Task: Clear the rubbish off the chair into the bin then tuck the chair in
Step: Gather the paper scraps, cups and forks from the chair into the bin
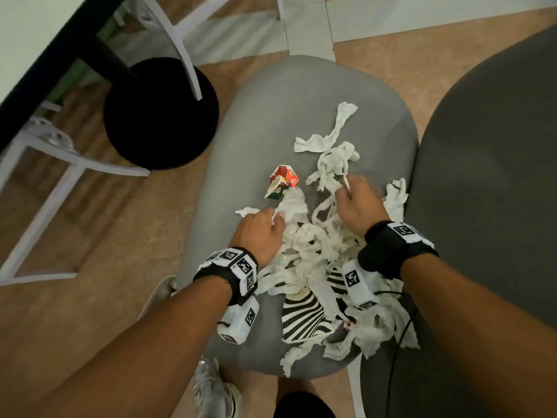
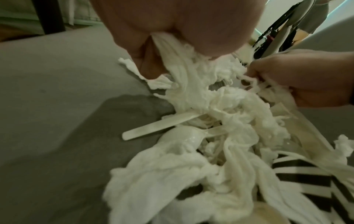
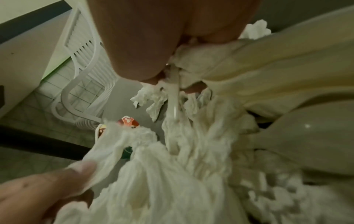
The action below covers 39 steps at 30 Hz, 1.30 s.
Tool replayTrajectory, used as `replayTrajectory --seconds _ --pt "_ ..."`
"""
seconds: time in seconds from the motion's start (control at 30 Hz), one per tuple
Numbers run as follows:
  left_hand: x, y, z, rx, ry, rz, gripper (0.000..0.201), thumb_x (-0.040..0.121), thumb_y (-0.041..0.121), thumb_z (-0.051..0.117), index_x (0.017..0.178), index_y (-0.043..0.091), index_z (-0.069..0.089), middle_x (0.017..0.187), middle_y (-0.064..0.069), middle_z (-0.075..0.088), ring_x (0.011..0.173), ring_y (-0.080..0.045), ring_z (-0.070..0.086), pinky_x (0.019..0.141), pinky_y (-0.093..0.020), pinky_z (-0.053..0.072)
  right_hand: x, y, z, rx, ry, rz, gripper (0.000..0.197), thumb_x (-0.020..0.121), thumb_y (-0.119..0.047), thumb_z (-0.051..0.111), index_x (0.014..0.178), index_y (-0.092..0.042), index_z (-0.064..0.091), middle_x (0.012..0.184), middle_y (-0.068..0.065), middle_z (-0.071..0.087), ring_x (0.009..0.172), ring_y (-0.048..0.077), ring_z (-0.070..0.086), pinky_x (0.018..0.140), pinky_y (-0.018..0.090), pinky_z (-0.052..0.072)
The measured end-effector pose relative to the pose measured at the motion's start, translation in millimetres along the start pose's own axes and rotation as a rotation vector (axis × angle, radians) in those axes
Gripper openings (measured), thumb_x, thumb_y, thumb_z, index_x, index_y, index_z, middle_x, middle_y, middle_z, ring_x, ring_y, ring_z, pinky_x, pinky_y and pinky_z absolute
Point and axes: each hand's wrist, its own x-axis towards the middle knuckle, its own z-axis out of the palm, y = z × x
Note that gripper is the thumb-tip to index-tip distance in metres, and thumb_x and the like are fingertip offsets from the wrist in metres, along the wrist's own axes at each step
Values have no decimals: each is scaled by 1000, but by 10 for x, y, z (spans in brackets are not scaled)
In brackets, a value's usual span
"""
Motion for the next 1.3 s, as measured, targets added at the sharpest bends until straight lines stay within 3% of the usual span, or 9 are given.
replayTrajectory --seconds 0.1,0.2,0.33,0.5,0.57,0.73,0.8,1.07,1.3 --pt "-109 -135 -25 -43 -21 -60 28 97 14 41 124 20 46 107 -12 65 97 -34 60 85 -43 51 -96 -81 10 -7 48 -57 11 99 -14 42 88 -12 41 92 11 46 84 25 42 73 30 28" --pt "-187 -287 -63 -37 -43 -57 33 93 4 45 105 26 66 108 -8 67 91 -29 63 80 -32 49 -195 -168 15 -58 85 -149 7 101 -15 40 94 -13 42 95 8 45 86 27 44 74 32 31" --pt "-331 -325 -121 -53 -86 -109 28 89 15 45 66 21 59 69 -5 63 72 -34 65 64 -32 50 -348 -314 -21 -210 134 -242 12 99 -13 40 107 -8 48 105 12 51 96 33 50 86 44 40" --pt "-577 -380 -147 -108 15 -120 23 82 43 56 72 22 56 68 0 63 65 -24 61 59 -28 43 -671 -559 -26 -236 153 -399 20 95 -17 35 112 -9 43 104 11 47 80 34 49 69 47 46" --pt "-696 -463 -162 -128 86 -38 7 86 27 59 85 22 54 85 -1 62 76 -24 60 67 -30 47 -825 -687 26 -251 148 -444 29 94 -20 33 119 -9 41 111 15 48 80 37 50 70 48 47" --pt "-943 -934 -176 -285 174 -38 30 91 4 46 111 24 53 110 -8 60 86 -31 66 77 -44 58 -1209 -1038 362 -199 172 -481 20 99 -11 38 118 -10 39 106 11 46 79 33 49 68 49 49" --pt "-1085 -1132 -202 -372 170 -104 24 94 8 47 108 26 57 101 -10 68 76 -31 70 68 -45 60 -1363 -1184 570 -211 149 -503 16 99 -14 37 114 -12 39 105 12 47 79 36 49 66 49 49" --pt "-1920 -2100 -309 -310 225 -357 17 94 32 49 108 22 49 94 -5 63 86 -31 59 74 -34 45 -2025 -1786 1754 -148 -71 -521 15 99 -22 39 103 -10 47 99 12 51 84 36 54 69 41 40" --pt "-2122 -2976 -60 -559 211 -462 36 83 6 53 114 10 35 111 -12 51 101 -29 56 85 -36 48 -2268 -2114 2587 12 -299 -329 14 91 -23 45 97 -10 44 99 8 48 90 25 47 78 35 38"
